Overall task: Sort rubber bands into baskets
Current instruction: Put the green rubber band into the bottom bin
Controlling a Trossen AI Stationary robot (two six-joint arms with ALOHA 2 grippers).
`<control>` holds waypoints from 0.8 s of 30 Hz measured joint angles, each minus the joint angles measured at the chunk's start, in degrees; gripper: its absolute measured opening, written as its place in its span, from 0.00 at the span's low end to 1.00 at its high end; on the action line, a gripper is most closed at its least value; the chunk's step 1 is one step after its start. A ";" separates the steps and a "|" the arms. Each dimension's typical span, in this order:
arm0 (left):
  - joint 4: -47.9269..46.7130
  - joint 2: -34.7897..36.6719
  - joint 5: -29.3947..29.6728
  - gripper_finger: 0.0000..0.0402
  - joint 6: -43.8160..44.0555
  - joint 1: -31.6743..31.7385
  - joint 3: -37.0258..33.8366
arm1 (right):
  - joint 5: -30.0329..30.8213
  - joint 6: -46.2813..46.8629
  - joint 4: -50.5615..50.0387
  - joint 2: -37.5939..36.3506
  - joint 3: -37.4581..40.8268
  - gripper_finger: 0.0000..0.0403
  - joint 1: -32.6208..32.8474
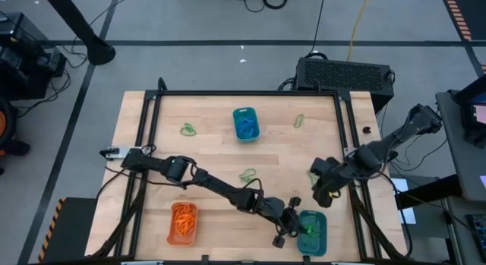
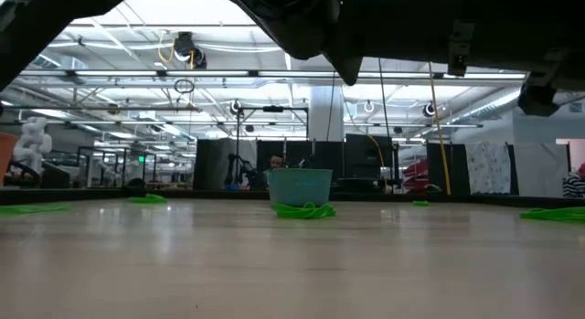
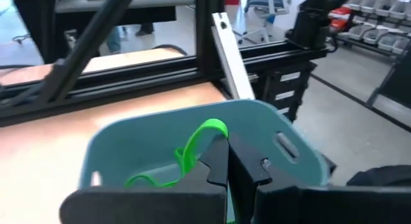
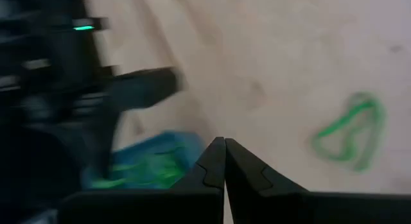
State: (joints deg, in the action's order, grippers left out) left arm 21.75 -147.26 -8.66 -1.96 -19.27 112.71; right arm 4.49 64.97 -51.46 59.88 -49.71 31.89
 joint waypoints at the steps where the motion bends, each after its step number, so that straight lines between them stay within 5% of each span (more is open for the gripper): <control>1: -0.05 0.00 0.20 0.00 0.02 0.21 0.00 | 0.00 1.27 1.22 0.00 0.00 0.00 1.14; 14: -1.00 0.00 -0.72 0.10 -3.84 0.73 0.00 | 3.35 15.40 3.41 3.47 0.00 0.00 11.68; 24: -4.72 0.00 0.53 0.36 -9.57 0.02 0.00 | 4.55 16.02 3.63 3.80 0.00 0.00 12.27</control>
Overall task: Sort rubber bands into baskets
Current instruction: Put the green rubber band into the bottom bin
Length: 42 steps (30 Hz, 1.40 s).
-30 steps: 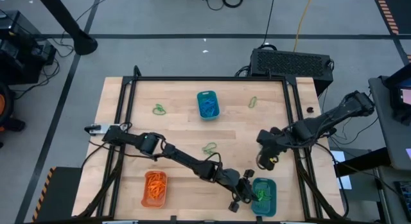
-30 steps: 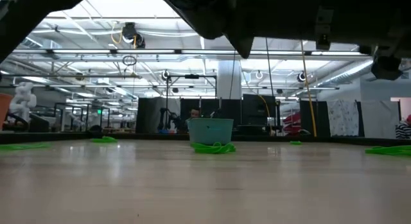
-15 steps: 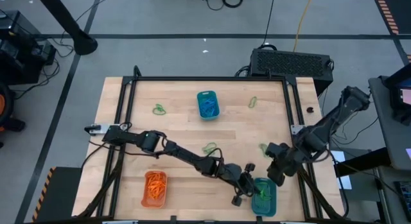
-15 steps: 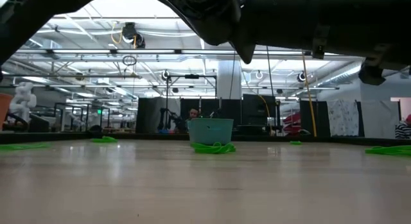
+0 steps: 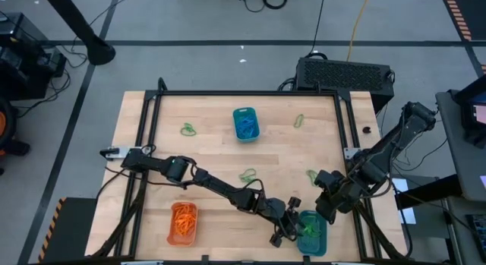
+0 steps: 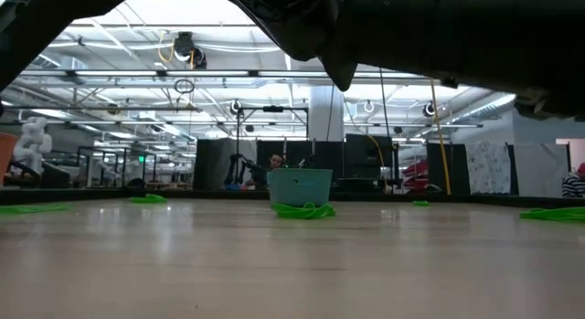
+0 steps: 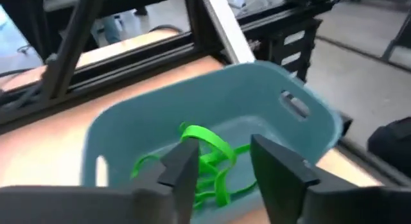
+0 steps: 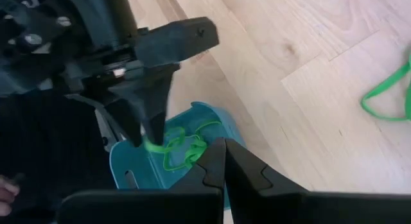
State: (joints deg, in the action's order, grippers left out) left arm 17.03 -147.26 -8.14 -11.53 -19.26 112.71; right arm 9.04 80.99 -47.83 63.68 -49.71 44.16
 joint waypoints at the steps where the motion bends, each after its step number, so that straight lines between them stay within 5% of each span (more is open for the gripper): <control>1: -0.30 0.00 0.36 0.39 -0.46 0.09 0.00 | 0.00 -0.02 -0.02 0.00 0.00 0.00 0.00; 12: -6.52 1.22 1.19 0.68 -1.00 0.10 0.52 | 0.24 -0.46 -0.31 -0.01 0.00 0.00 -0.02; 19: -23.25 2.16 1.63 0.70 -3.93 0.04 10.37 | 1.64 -0.87 -0.92 -0.02 0.00 0.00 -0.33; 28: -30.58 2.43 1.68 0.70 -5.66 0.12 10.62 | 2.97 1.91 -4.11 -0.02 -0.02 0.00 -0.33; 33: -42.82 7.64 6.96 0.70 -5.96 -0.38 10.58 | 5.46 6.80 -14.48 -0.07 0.69 0.00 -1.93; 42: -80.23 19.04 22.67 0.70 -5.42 1.31 10.18 | 0.01 -2.20 -8.71 -0.17 9.64 0.00 -11.83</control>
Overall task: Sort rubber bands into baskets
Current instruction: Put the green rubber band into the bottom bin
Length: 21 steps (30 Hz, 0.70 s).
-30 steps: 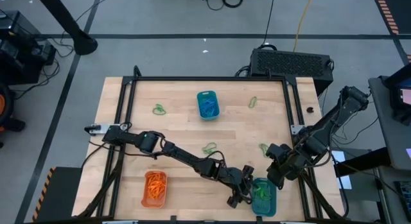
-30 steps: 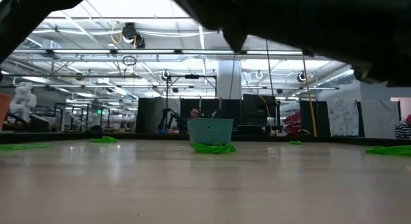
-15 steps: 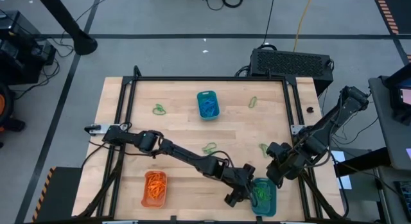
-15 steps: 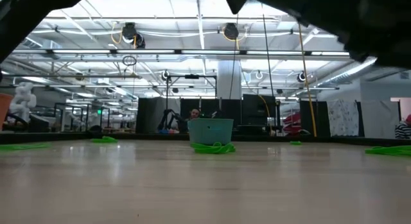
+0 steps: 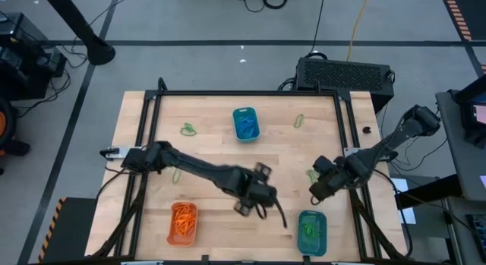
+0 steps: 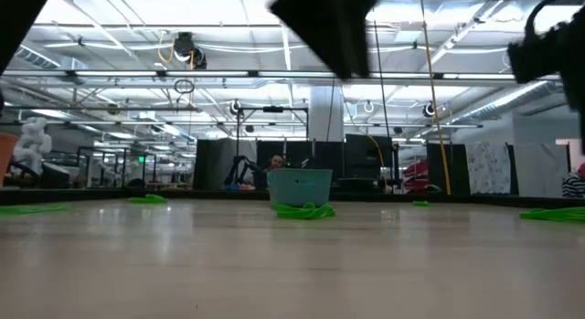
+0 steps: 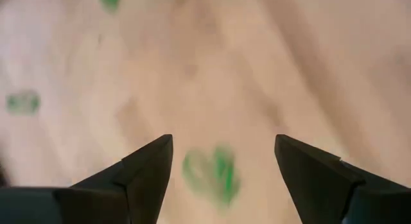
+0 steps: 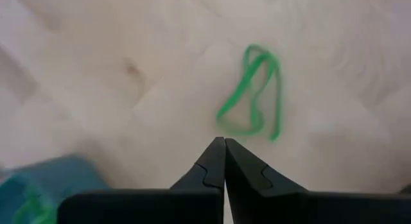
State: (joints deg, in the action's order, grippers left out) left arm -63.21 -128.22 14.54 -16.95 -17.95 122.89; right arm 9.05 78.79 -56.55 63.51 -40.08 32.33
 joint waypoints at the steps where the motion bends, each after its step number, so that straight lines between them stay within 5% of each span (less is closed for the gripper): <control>1: -2.45 1.44 0.06 0.70 0.02 0.77 -0.67 | 0.61 -1.59 0.53 -0.04 0.62 0.00 -1.37; 6: -11.54 10.78 -1.59 0.70 4.37 7.52 -8.76 | 5.73 -6.14 3.58 -0.07 1.16 0.00 -6.98; 10: -11.83 24.65 -1.51 0.70 7.53 14.47 -21.90 | 4.86 -8.73 3.52 -0.07 1.16 0.00 -10.28; 15: 2.60 44.64 -1.61 0.70 10.72 25.03 -41.73 | 7.39 -14.67 7.01 -0.07 1.18 0.00 -16.38; 21: 24.14 61.04 -19.80 0.70 12.23 32.55 -63.52 | 4.86 -28.15 20.03 0.41 1.18 0.00 -26.39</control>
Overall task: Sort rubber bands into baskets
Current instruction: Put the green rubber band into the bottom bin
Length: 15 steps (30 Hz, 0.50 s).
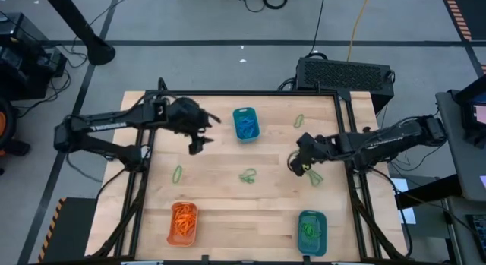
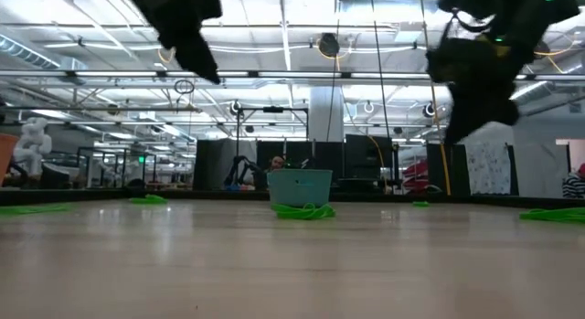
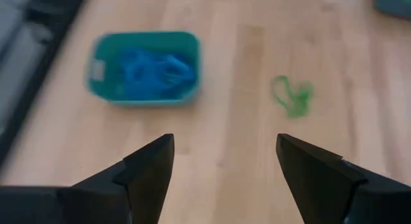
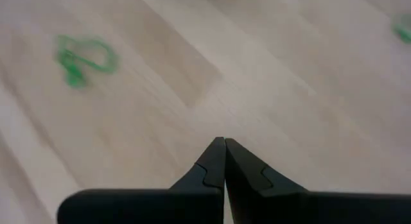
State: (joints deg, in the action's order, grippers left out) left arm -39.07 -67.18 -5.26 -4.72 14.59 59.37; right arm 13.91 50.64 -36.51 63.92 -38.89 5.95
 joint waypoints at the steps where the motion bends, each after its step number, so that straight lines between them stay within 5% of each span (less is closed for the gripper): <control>1: 2.17 1.34 -2.10 0.70 -0.01 0.36 -2.88 | -1.23 -2.20 2.66 0.36 0.00 0.00 -1.10; 8: 4.15 3.30 0.55 0.70 2.55 0.89 -12.13 | -6.88 -6.90 9.12 3.35 0.00 0.00 -5.73; 15: 8.75 3.08 -3.00 0.70 2.89 0.52 -14.78 | -14.14 3.85 -6.54 3.50 0.00 0.00 -4.28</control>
State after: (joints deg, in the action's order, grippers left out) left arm -30.32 -64.10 -8.26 -1.83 15.11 44.59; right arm -0.23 54.49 -43.06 67.42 -38.89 1.66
